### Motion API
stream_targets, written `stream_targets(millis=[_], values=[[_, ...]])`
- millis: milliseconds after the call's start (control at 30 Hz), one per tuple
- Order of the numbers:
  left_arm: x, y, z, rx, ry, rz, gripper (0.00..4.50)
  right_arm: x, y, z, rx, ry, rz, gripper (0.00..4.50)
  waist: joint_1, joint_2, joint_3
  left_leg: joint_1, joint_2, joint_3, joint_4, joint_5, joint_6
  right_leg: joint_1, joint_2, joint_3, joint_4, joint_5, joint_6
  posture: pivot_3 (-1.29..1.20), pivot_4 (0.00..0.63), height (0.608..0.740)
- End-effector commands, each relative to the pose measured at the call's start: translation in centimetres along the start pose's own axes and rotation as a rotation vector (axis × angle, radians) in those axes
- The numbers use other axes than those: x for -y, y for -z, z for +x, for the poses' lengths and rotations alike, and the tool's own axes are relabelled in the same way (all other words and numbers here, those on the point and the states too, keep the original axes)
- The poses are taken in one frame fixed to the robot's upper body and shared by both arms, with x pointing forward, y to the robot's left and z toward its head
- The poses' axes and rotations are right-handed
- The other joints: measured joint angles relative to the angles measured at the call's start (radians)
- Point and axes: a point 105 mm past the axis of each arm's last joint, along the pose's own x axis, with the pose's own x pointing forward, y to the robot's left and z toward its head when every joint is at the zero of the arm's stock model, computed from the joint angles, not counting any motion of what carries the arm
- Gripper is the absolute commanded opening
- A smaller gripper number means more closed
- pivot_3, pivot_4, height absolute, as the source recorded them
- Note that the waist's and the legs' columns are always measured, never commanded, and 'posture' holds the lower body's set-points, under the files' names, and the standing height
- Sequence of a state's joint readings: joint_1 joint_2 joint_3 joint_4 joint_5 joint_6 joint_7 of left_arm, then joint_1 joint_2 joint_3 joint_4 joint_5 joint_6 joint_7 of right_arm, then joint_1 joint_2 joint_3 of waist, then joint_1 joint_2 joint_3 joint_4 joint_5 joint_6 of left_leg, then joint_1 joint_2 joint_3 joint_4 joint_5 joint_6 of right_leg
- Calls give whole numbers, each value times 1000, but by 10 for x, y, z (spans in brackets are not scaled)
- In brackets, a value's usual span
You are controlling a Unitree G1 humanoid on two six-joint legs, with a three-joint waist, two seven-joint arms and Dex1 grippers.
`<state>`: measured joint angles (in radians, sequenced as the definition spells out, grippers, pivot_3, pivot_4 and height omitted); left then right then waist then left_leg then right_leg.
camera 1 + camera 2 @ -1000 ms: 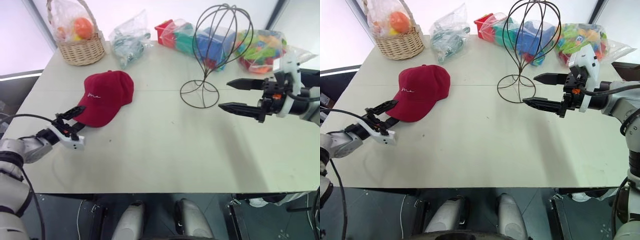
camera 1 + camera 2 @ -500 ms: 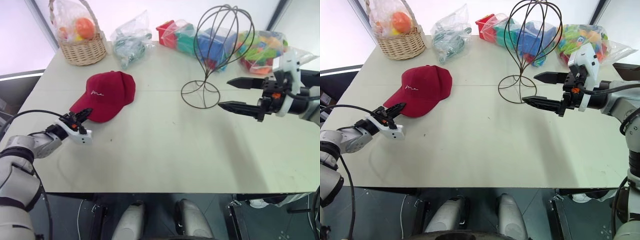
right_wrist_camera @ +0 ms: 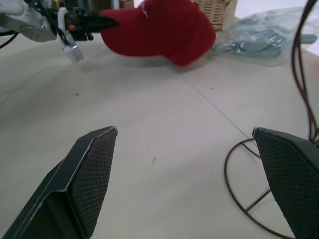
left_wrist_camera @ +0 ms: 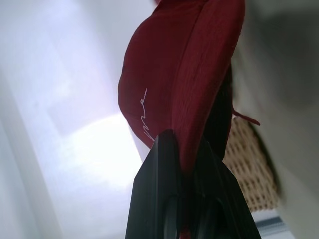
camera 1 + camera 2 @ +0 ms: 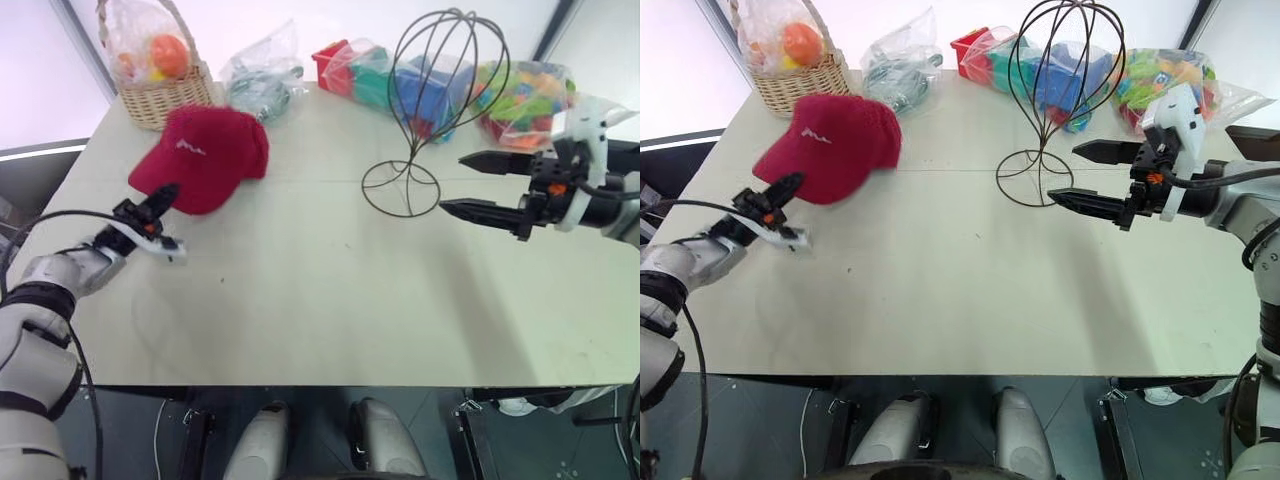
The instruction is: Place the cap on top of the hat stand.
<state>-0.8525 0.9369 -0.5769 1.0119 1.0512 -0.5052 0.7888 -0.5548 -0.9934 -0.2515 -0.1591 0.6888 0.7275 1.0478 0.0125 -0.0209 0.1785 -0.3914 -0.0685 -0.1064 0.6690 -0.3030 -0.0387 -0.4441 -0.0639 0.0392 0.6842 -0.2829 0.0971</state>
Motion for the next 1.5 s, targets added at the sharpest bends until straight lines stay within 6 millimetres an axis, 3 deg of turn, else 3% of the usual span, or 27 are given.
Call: stream_targets(millis=[33,200,300,533,800,1100,1400,1500], values=[[-65,7,39,-163,-225,-130,56,12,-14,-16,18,66,-68,4500,3,0,0,0,0,0,0,0,0,0,0,0,0,0,0,0,150,739],[-132,-27,61,-232,-379,-44,56,28,-24,-34,7,117,-113,4500,0,0,0,-5,-1,-2,9,0,0,0,0,0,0,0,1,0,150,739],[-158,-42,65,-289,-446,-46,56,37,-36,-51,9,149,-136,4500,-3,0,0,-6,-1,0,12,-1,1,0,0,0,0,2,3,0,150,739],[-191,-77,77,-327,-509,-97,56,55,-56,-91,8,251,-159,4500,1,0,0,-6,-1,1,13,-2,3,1,0,1,0,2,3,0,150,739],[-228,-114,103,-280,-535,-228,56,62,-54,-109,-16,311,-171,4500,2,0,0,-7,-1,1,14,-1,3,1,0,1,-1,3,5,0,150,739],[-254,-168,123,-160,-584,-156,56,64,-53,-120,-8,350,-165,4500,0,0,0,-7,-1,2,14,-2,3,1,0,2,-1,3,5,0,150,739],[-251,-199,155,-164,-543,-203,56,64,-50,-122,0,358,-153,4500,2,1,0,-7,-2,2,14,-3,5,1,-1,2,-1,3,6,0,150,739],[-246,-221,159,-136,-508,-224,56,64,-51,-122,4,358,-154,4500,2,1,0,-7,-2,2,14,-3,5,1,-1,2,-1,3,6,0,150,739]])
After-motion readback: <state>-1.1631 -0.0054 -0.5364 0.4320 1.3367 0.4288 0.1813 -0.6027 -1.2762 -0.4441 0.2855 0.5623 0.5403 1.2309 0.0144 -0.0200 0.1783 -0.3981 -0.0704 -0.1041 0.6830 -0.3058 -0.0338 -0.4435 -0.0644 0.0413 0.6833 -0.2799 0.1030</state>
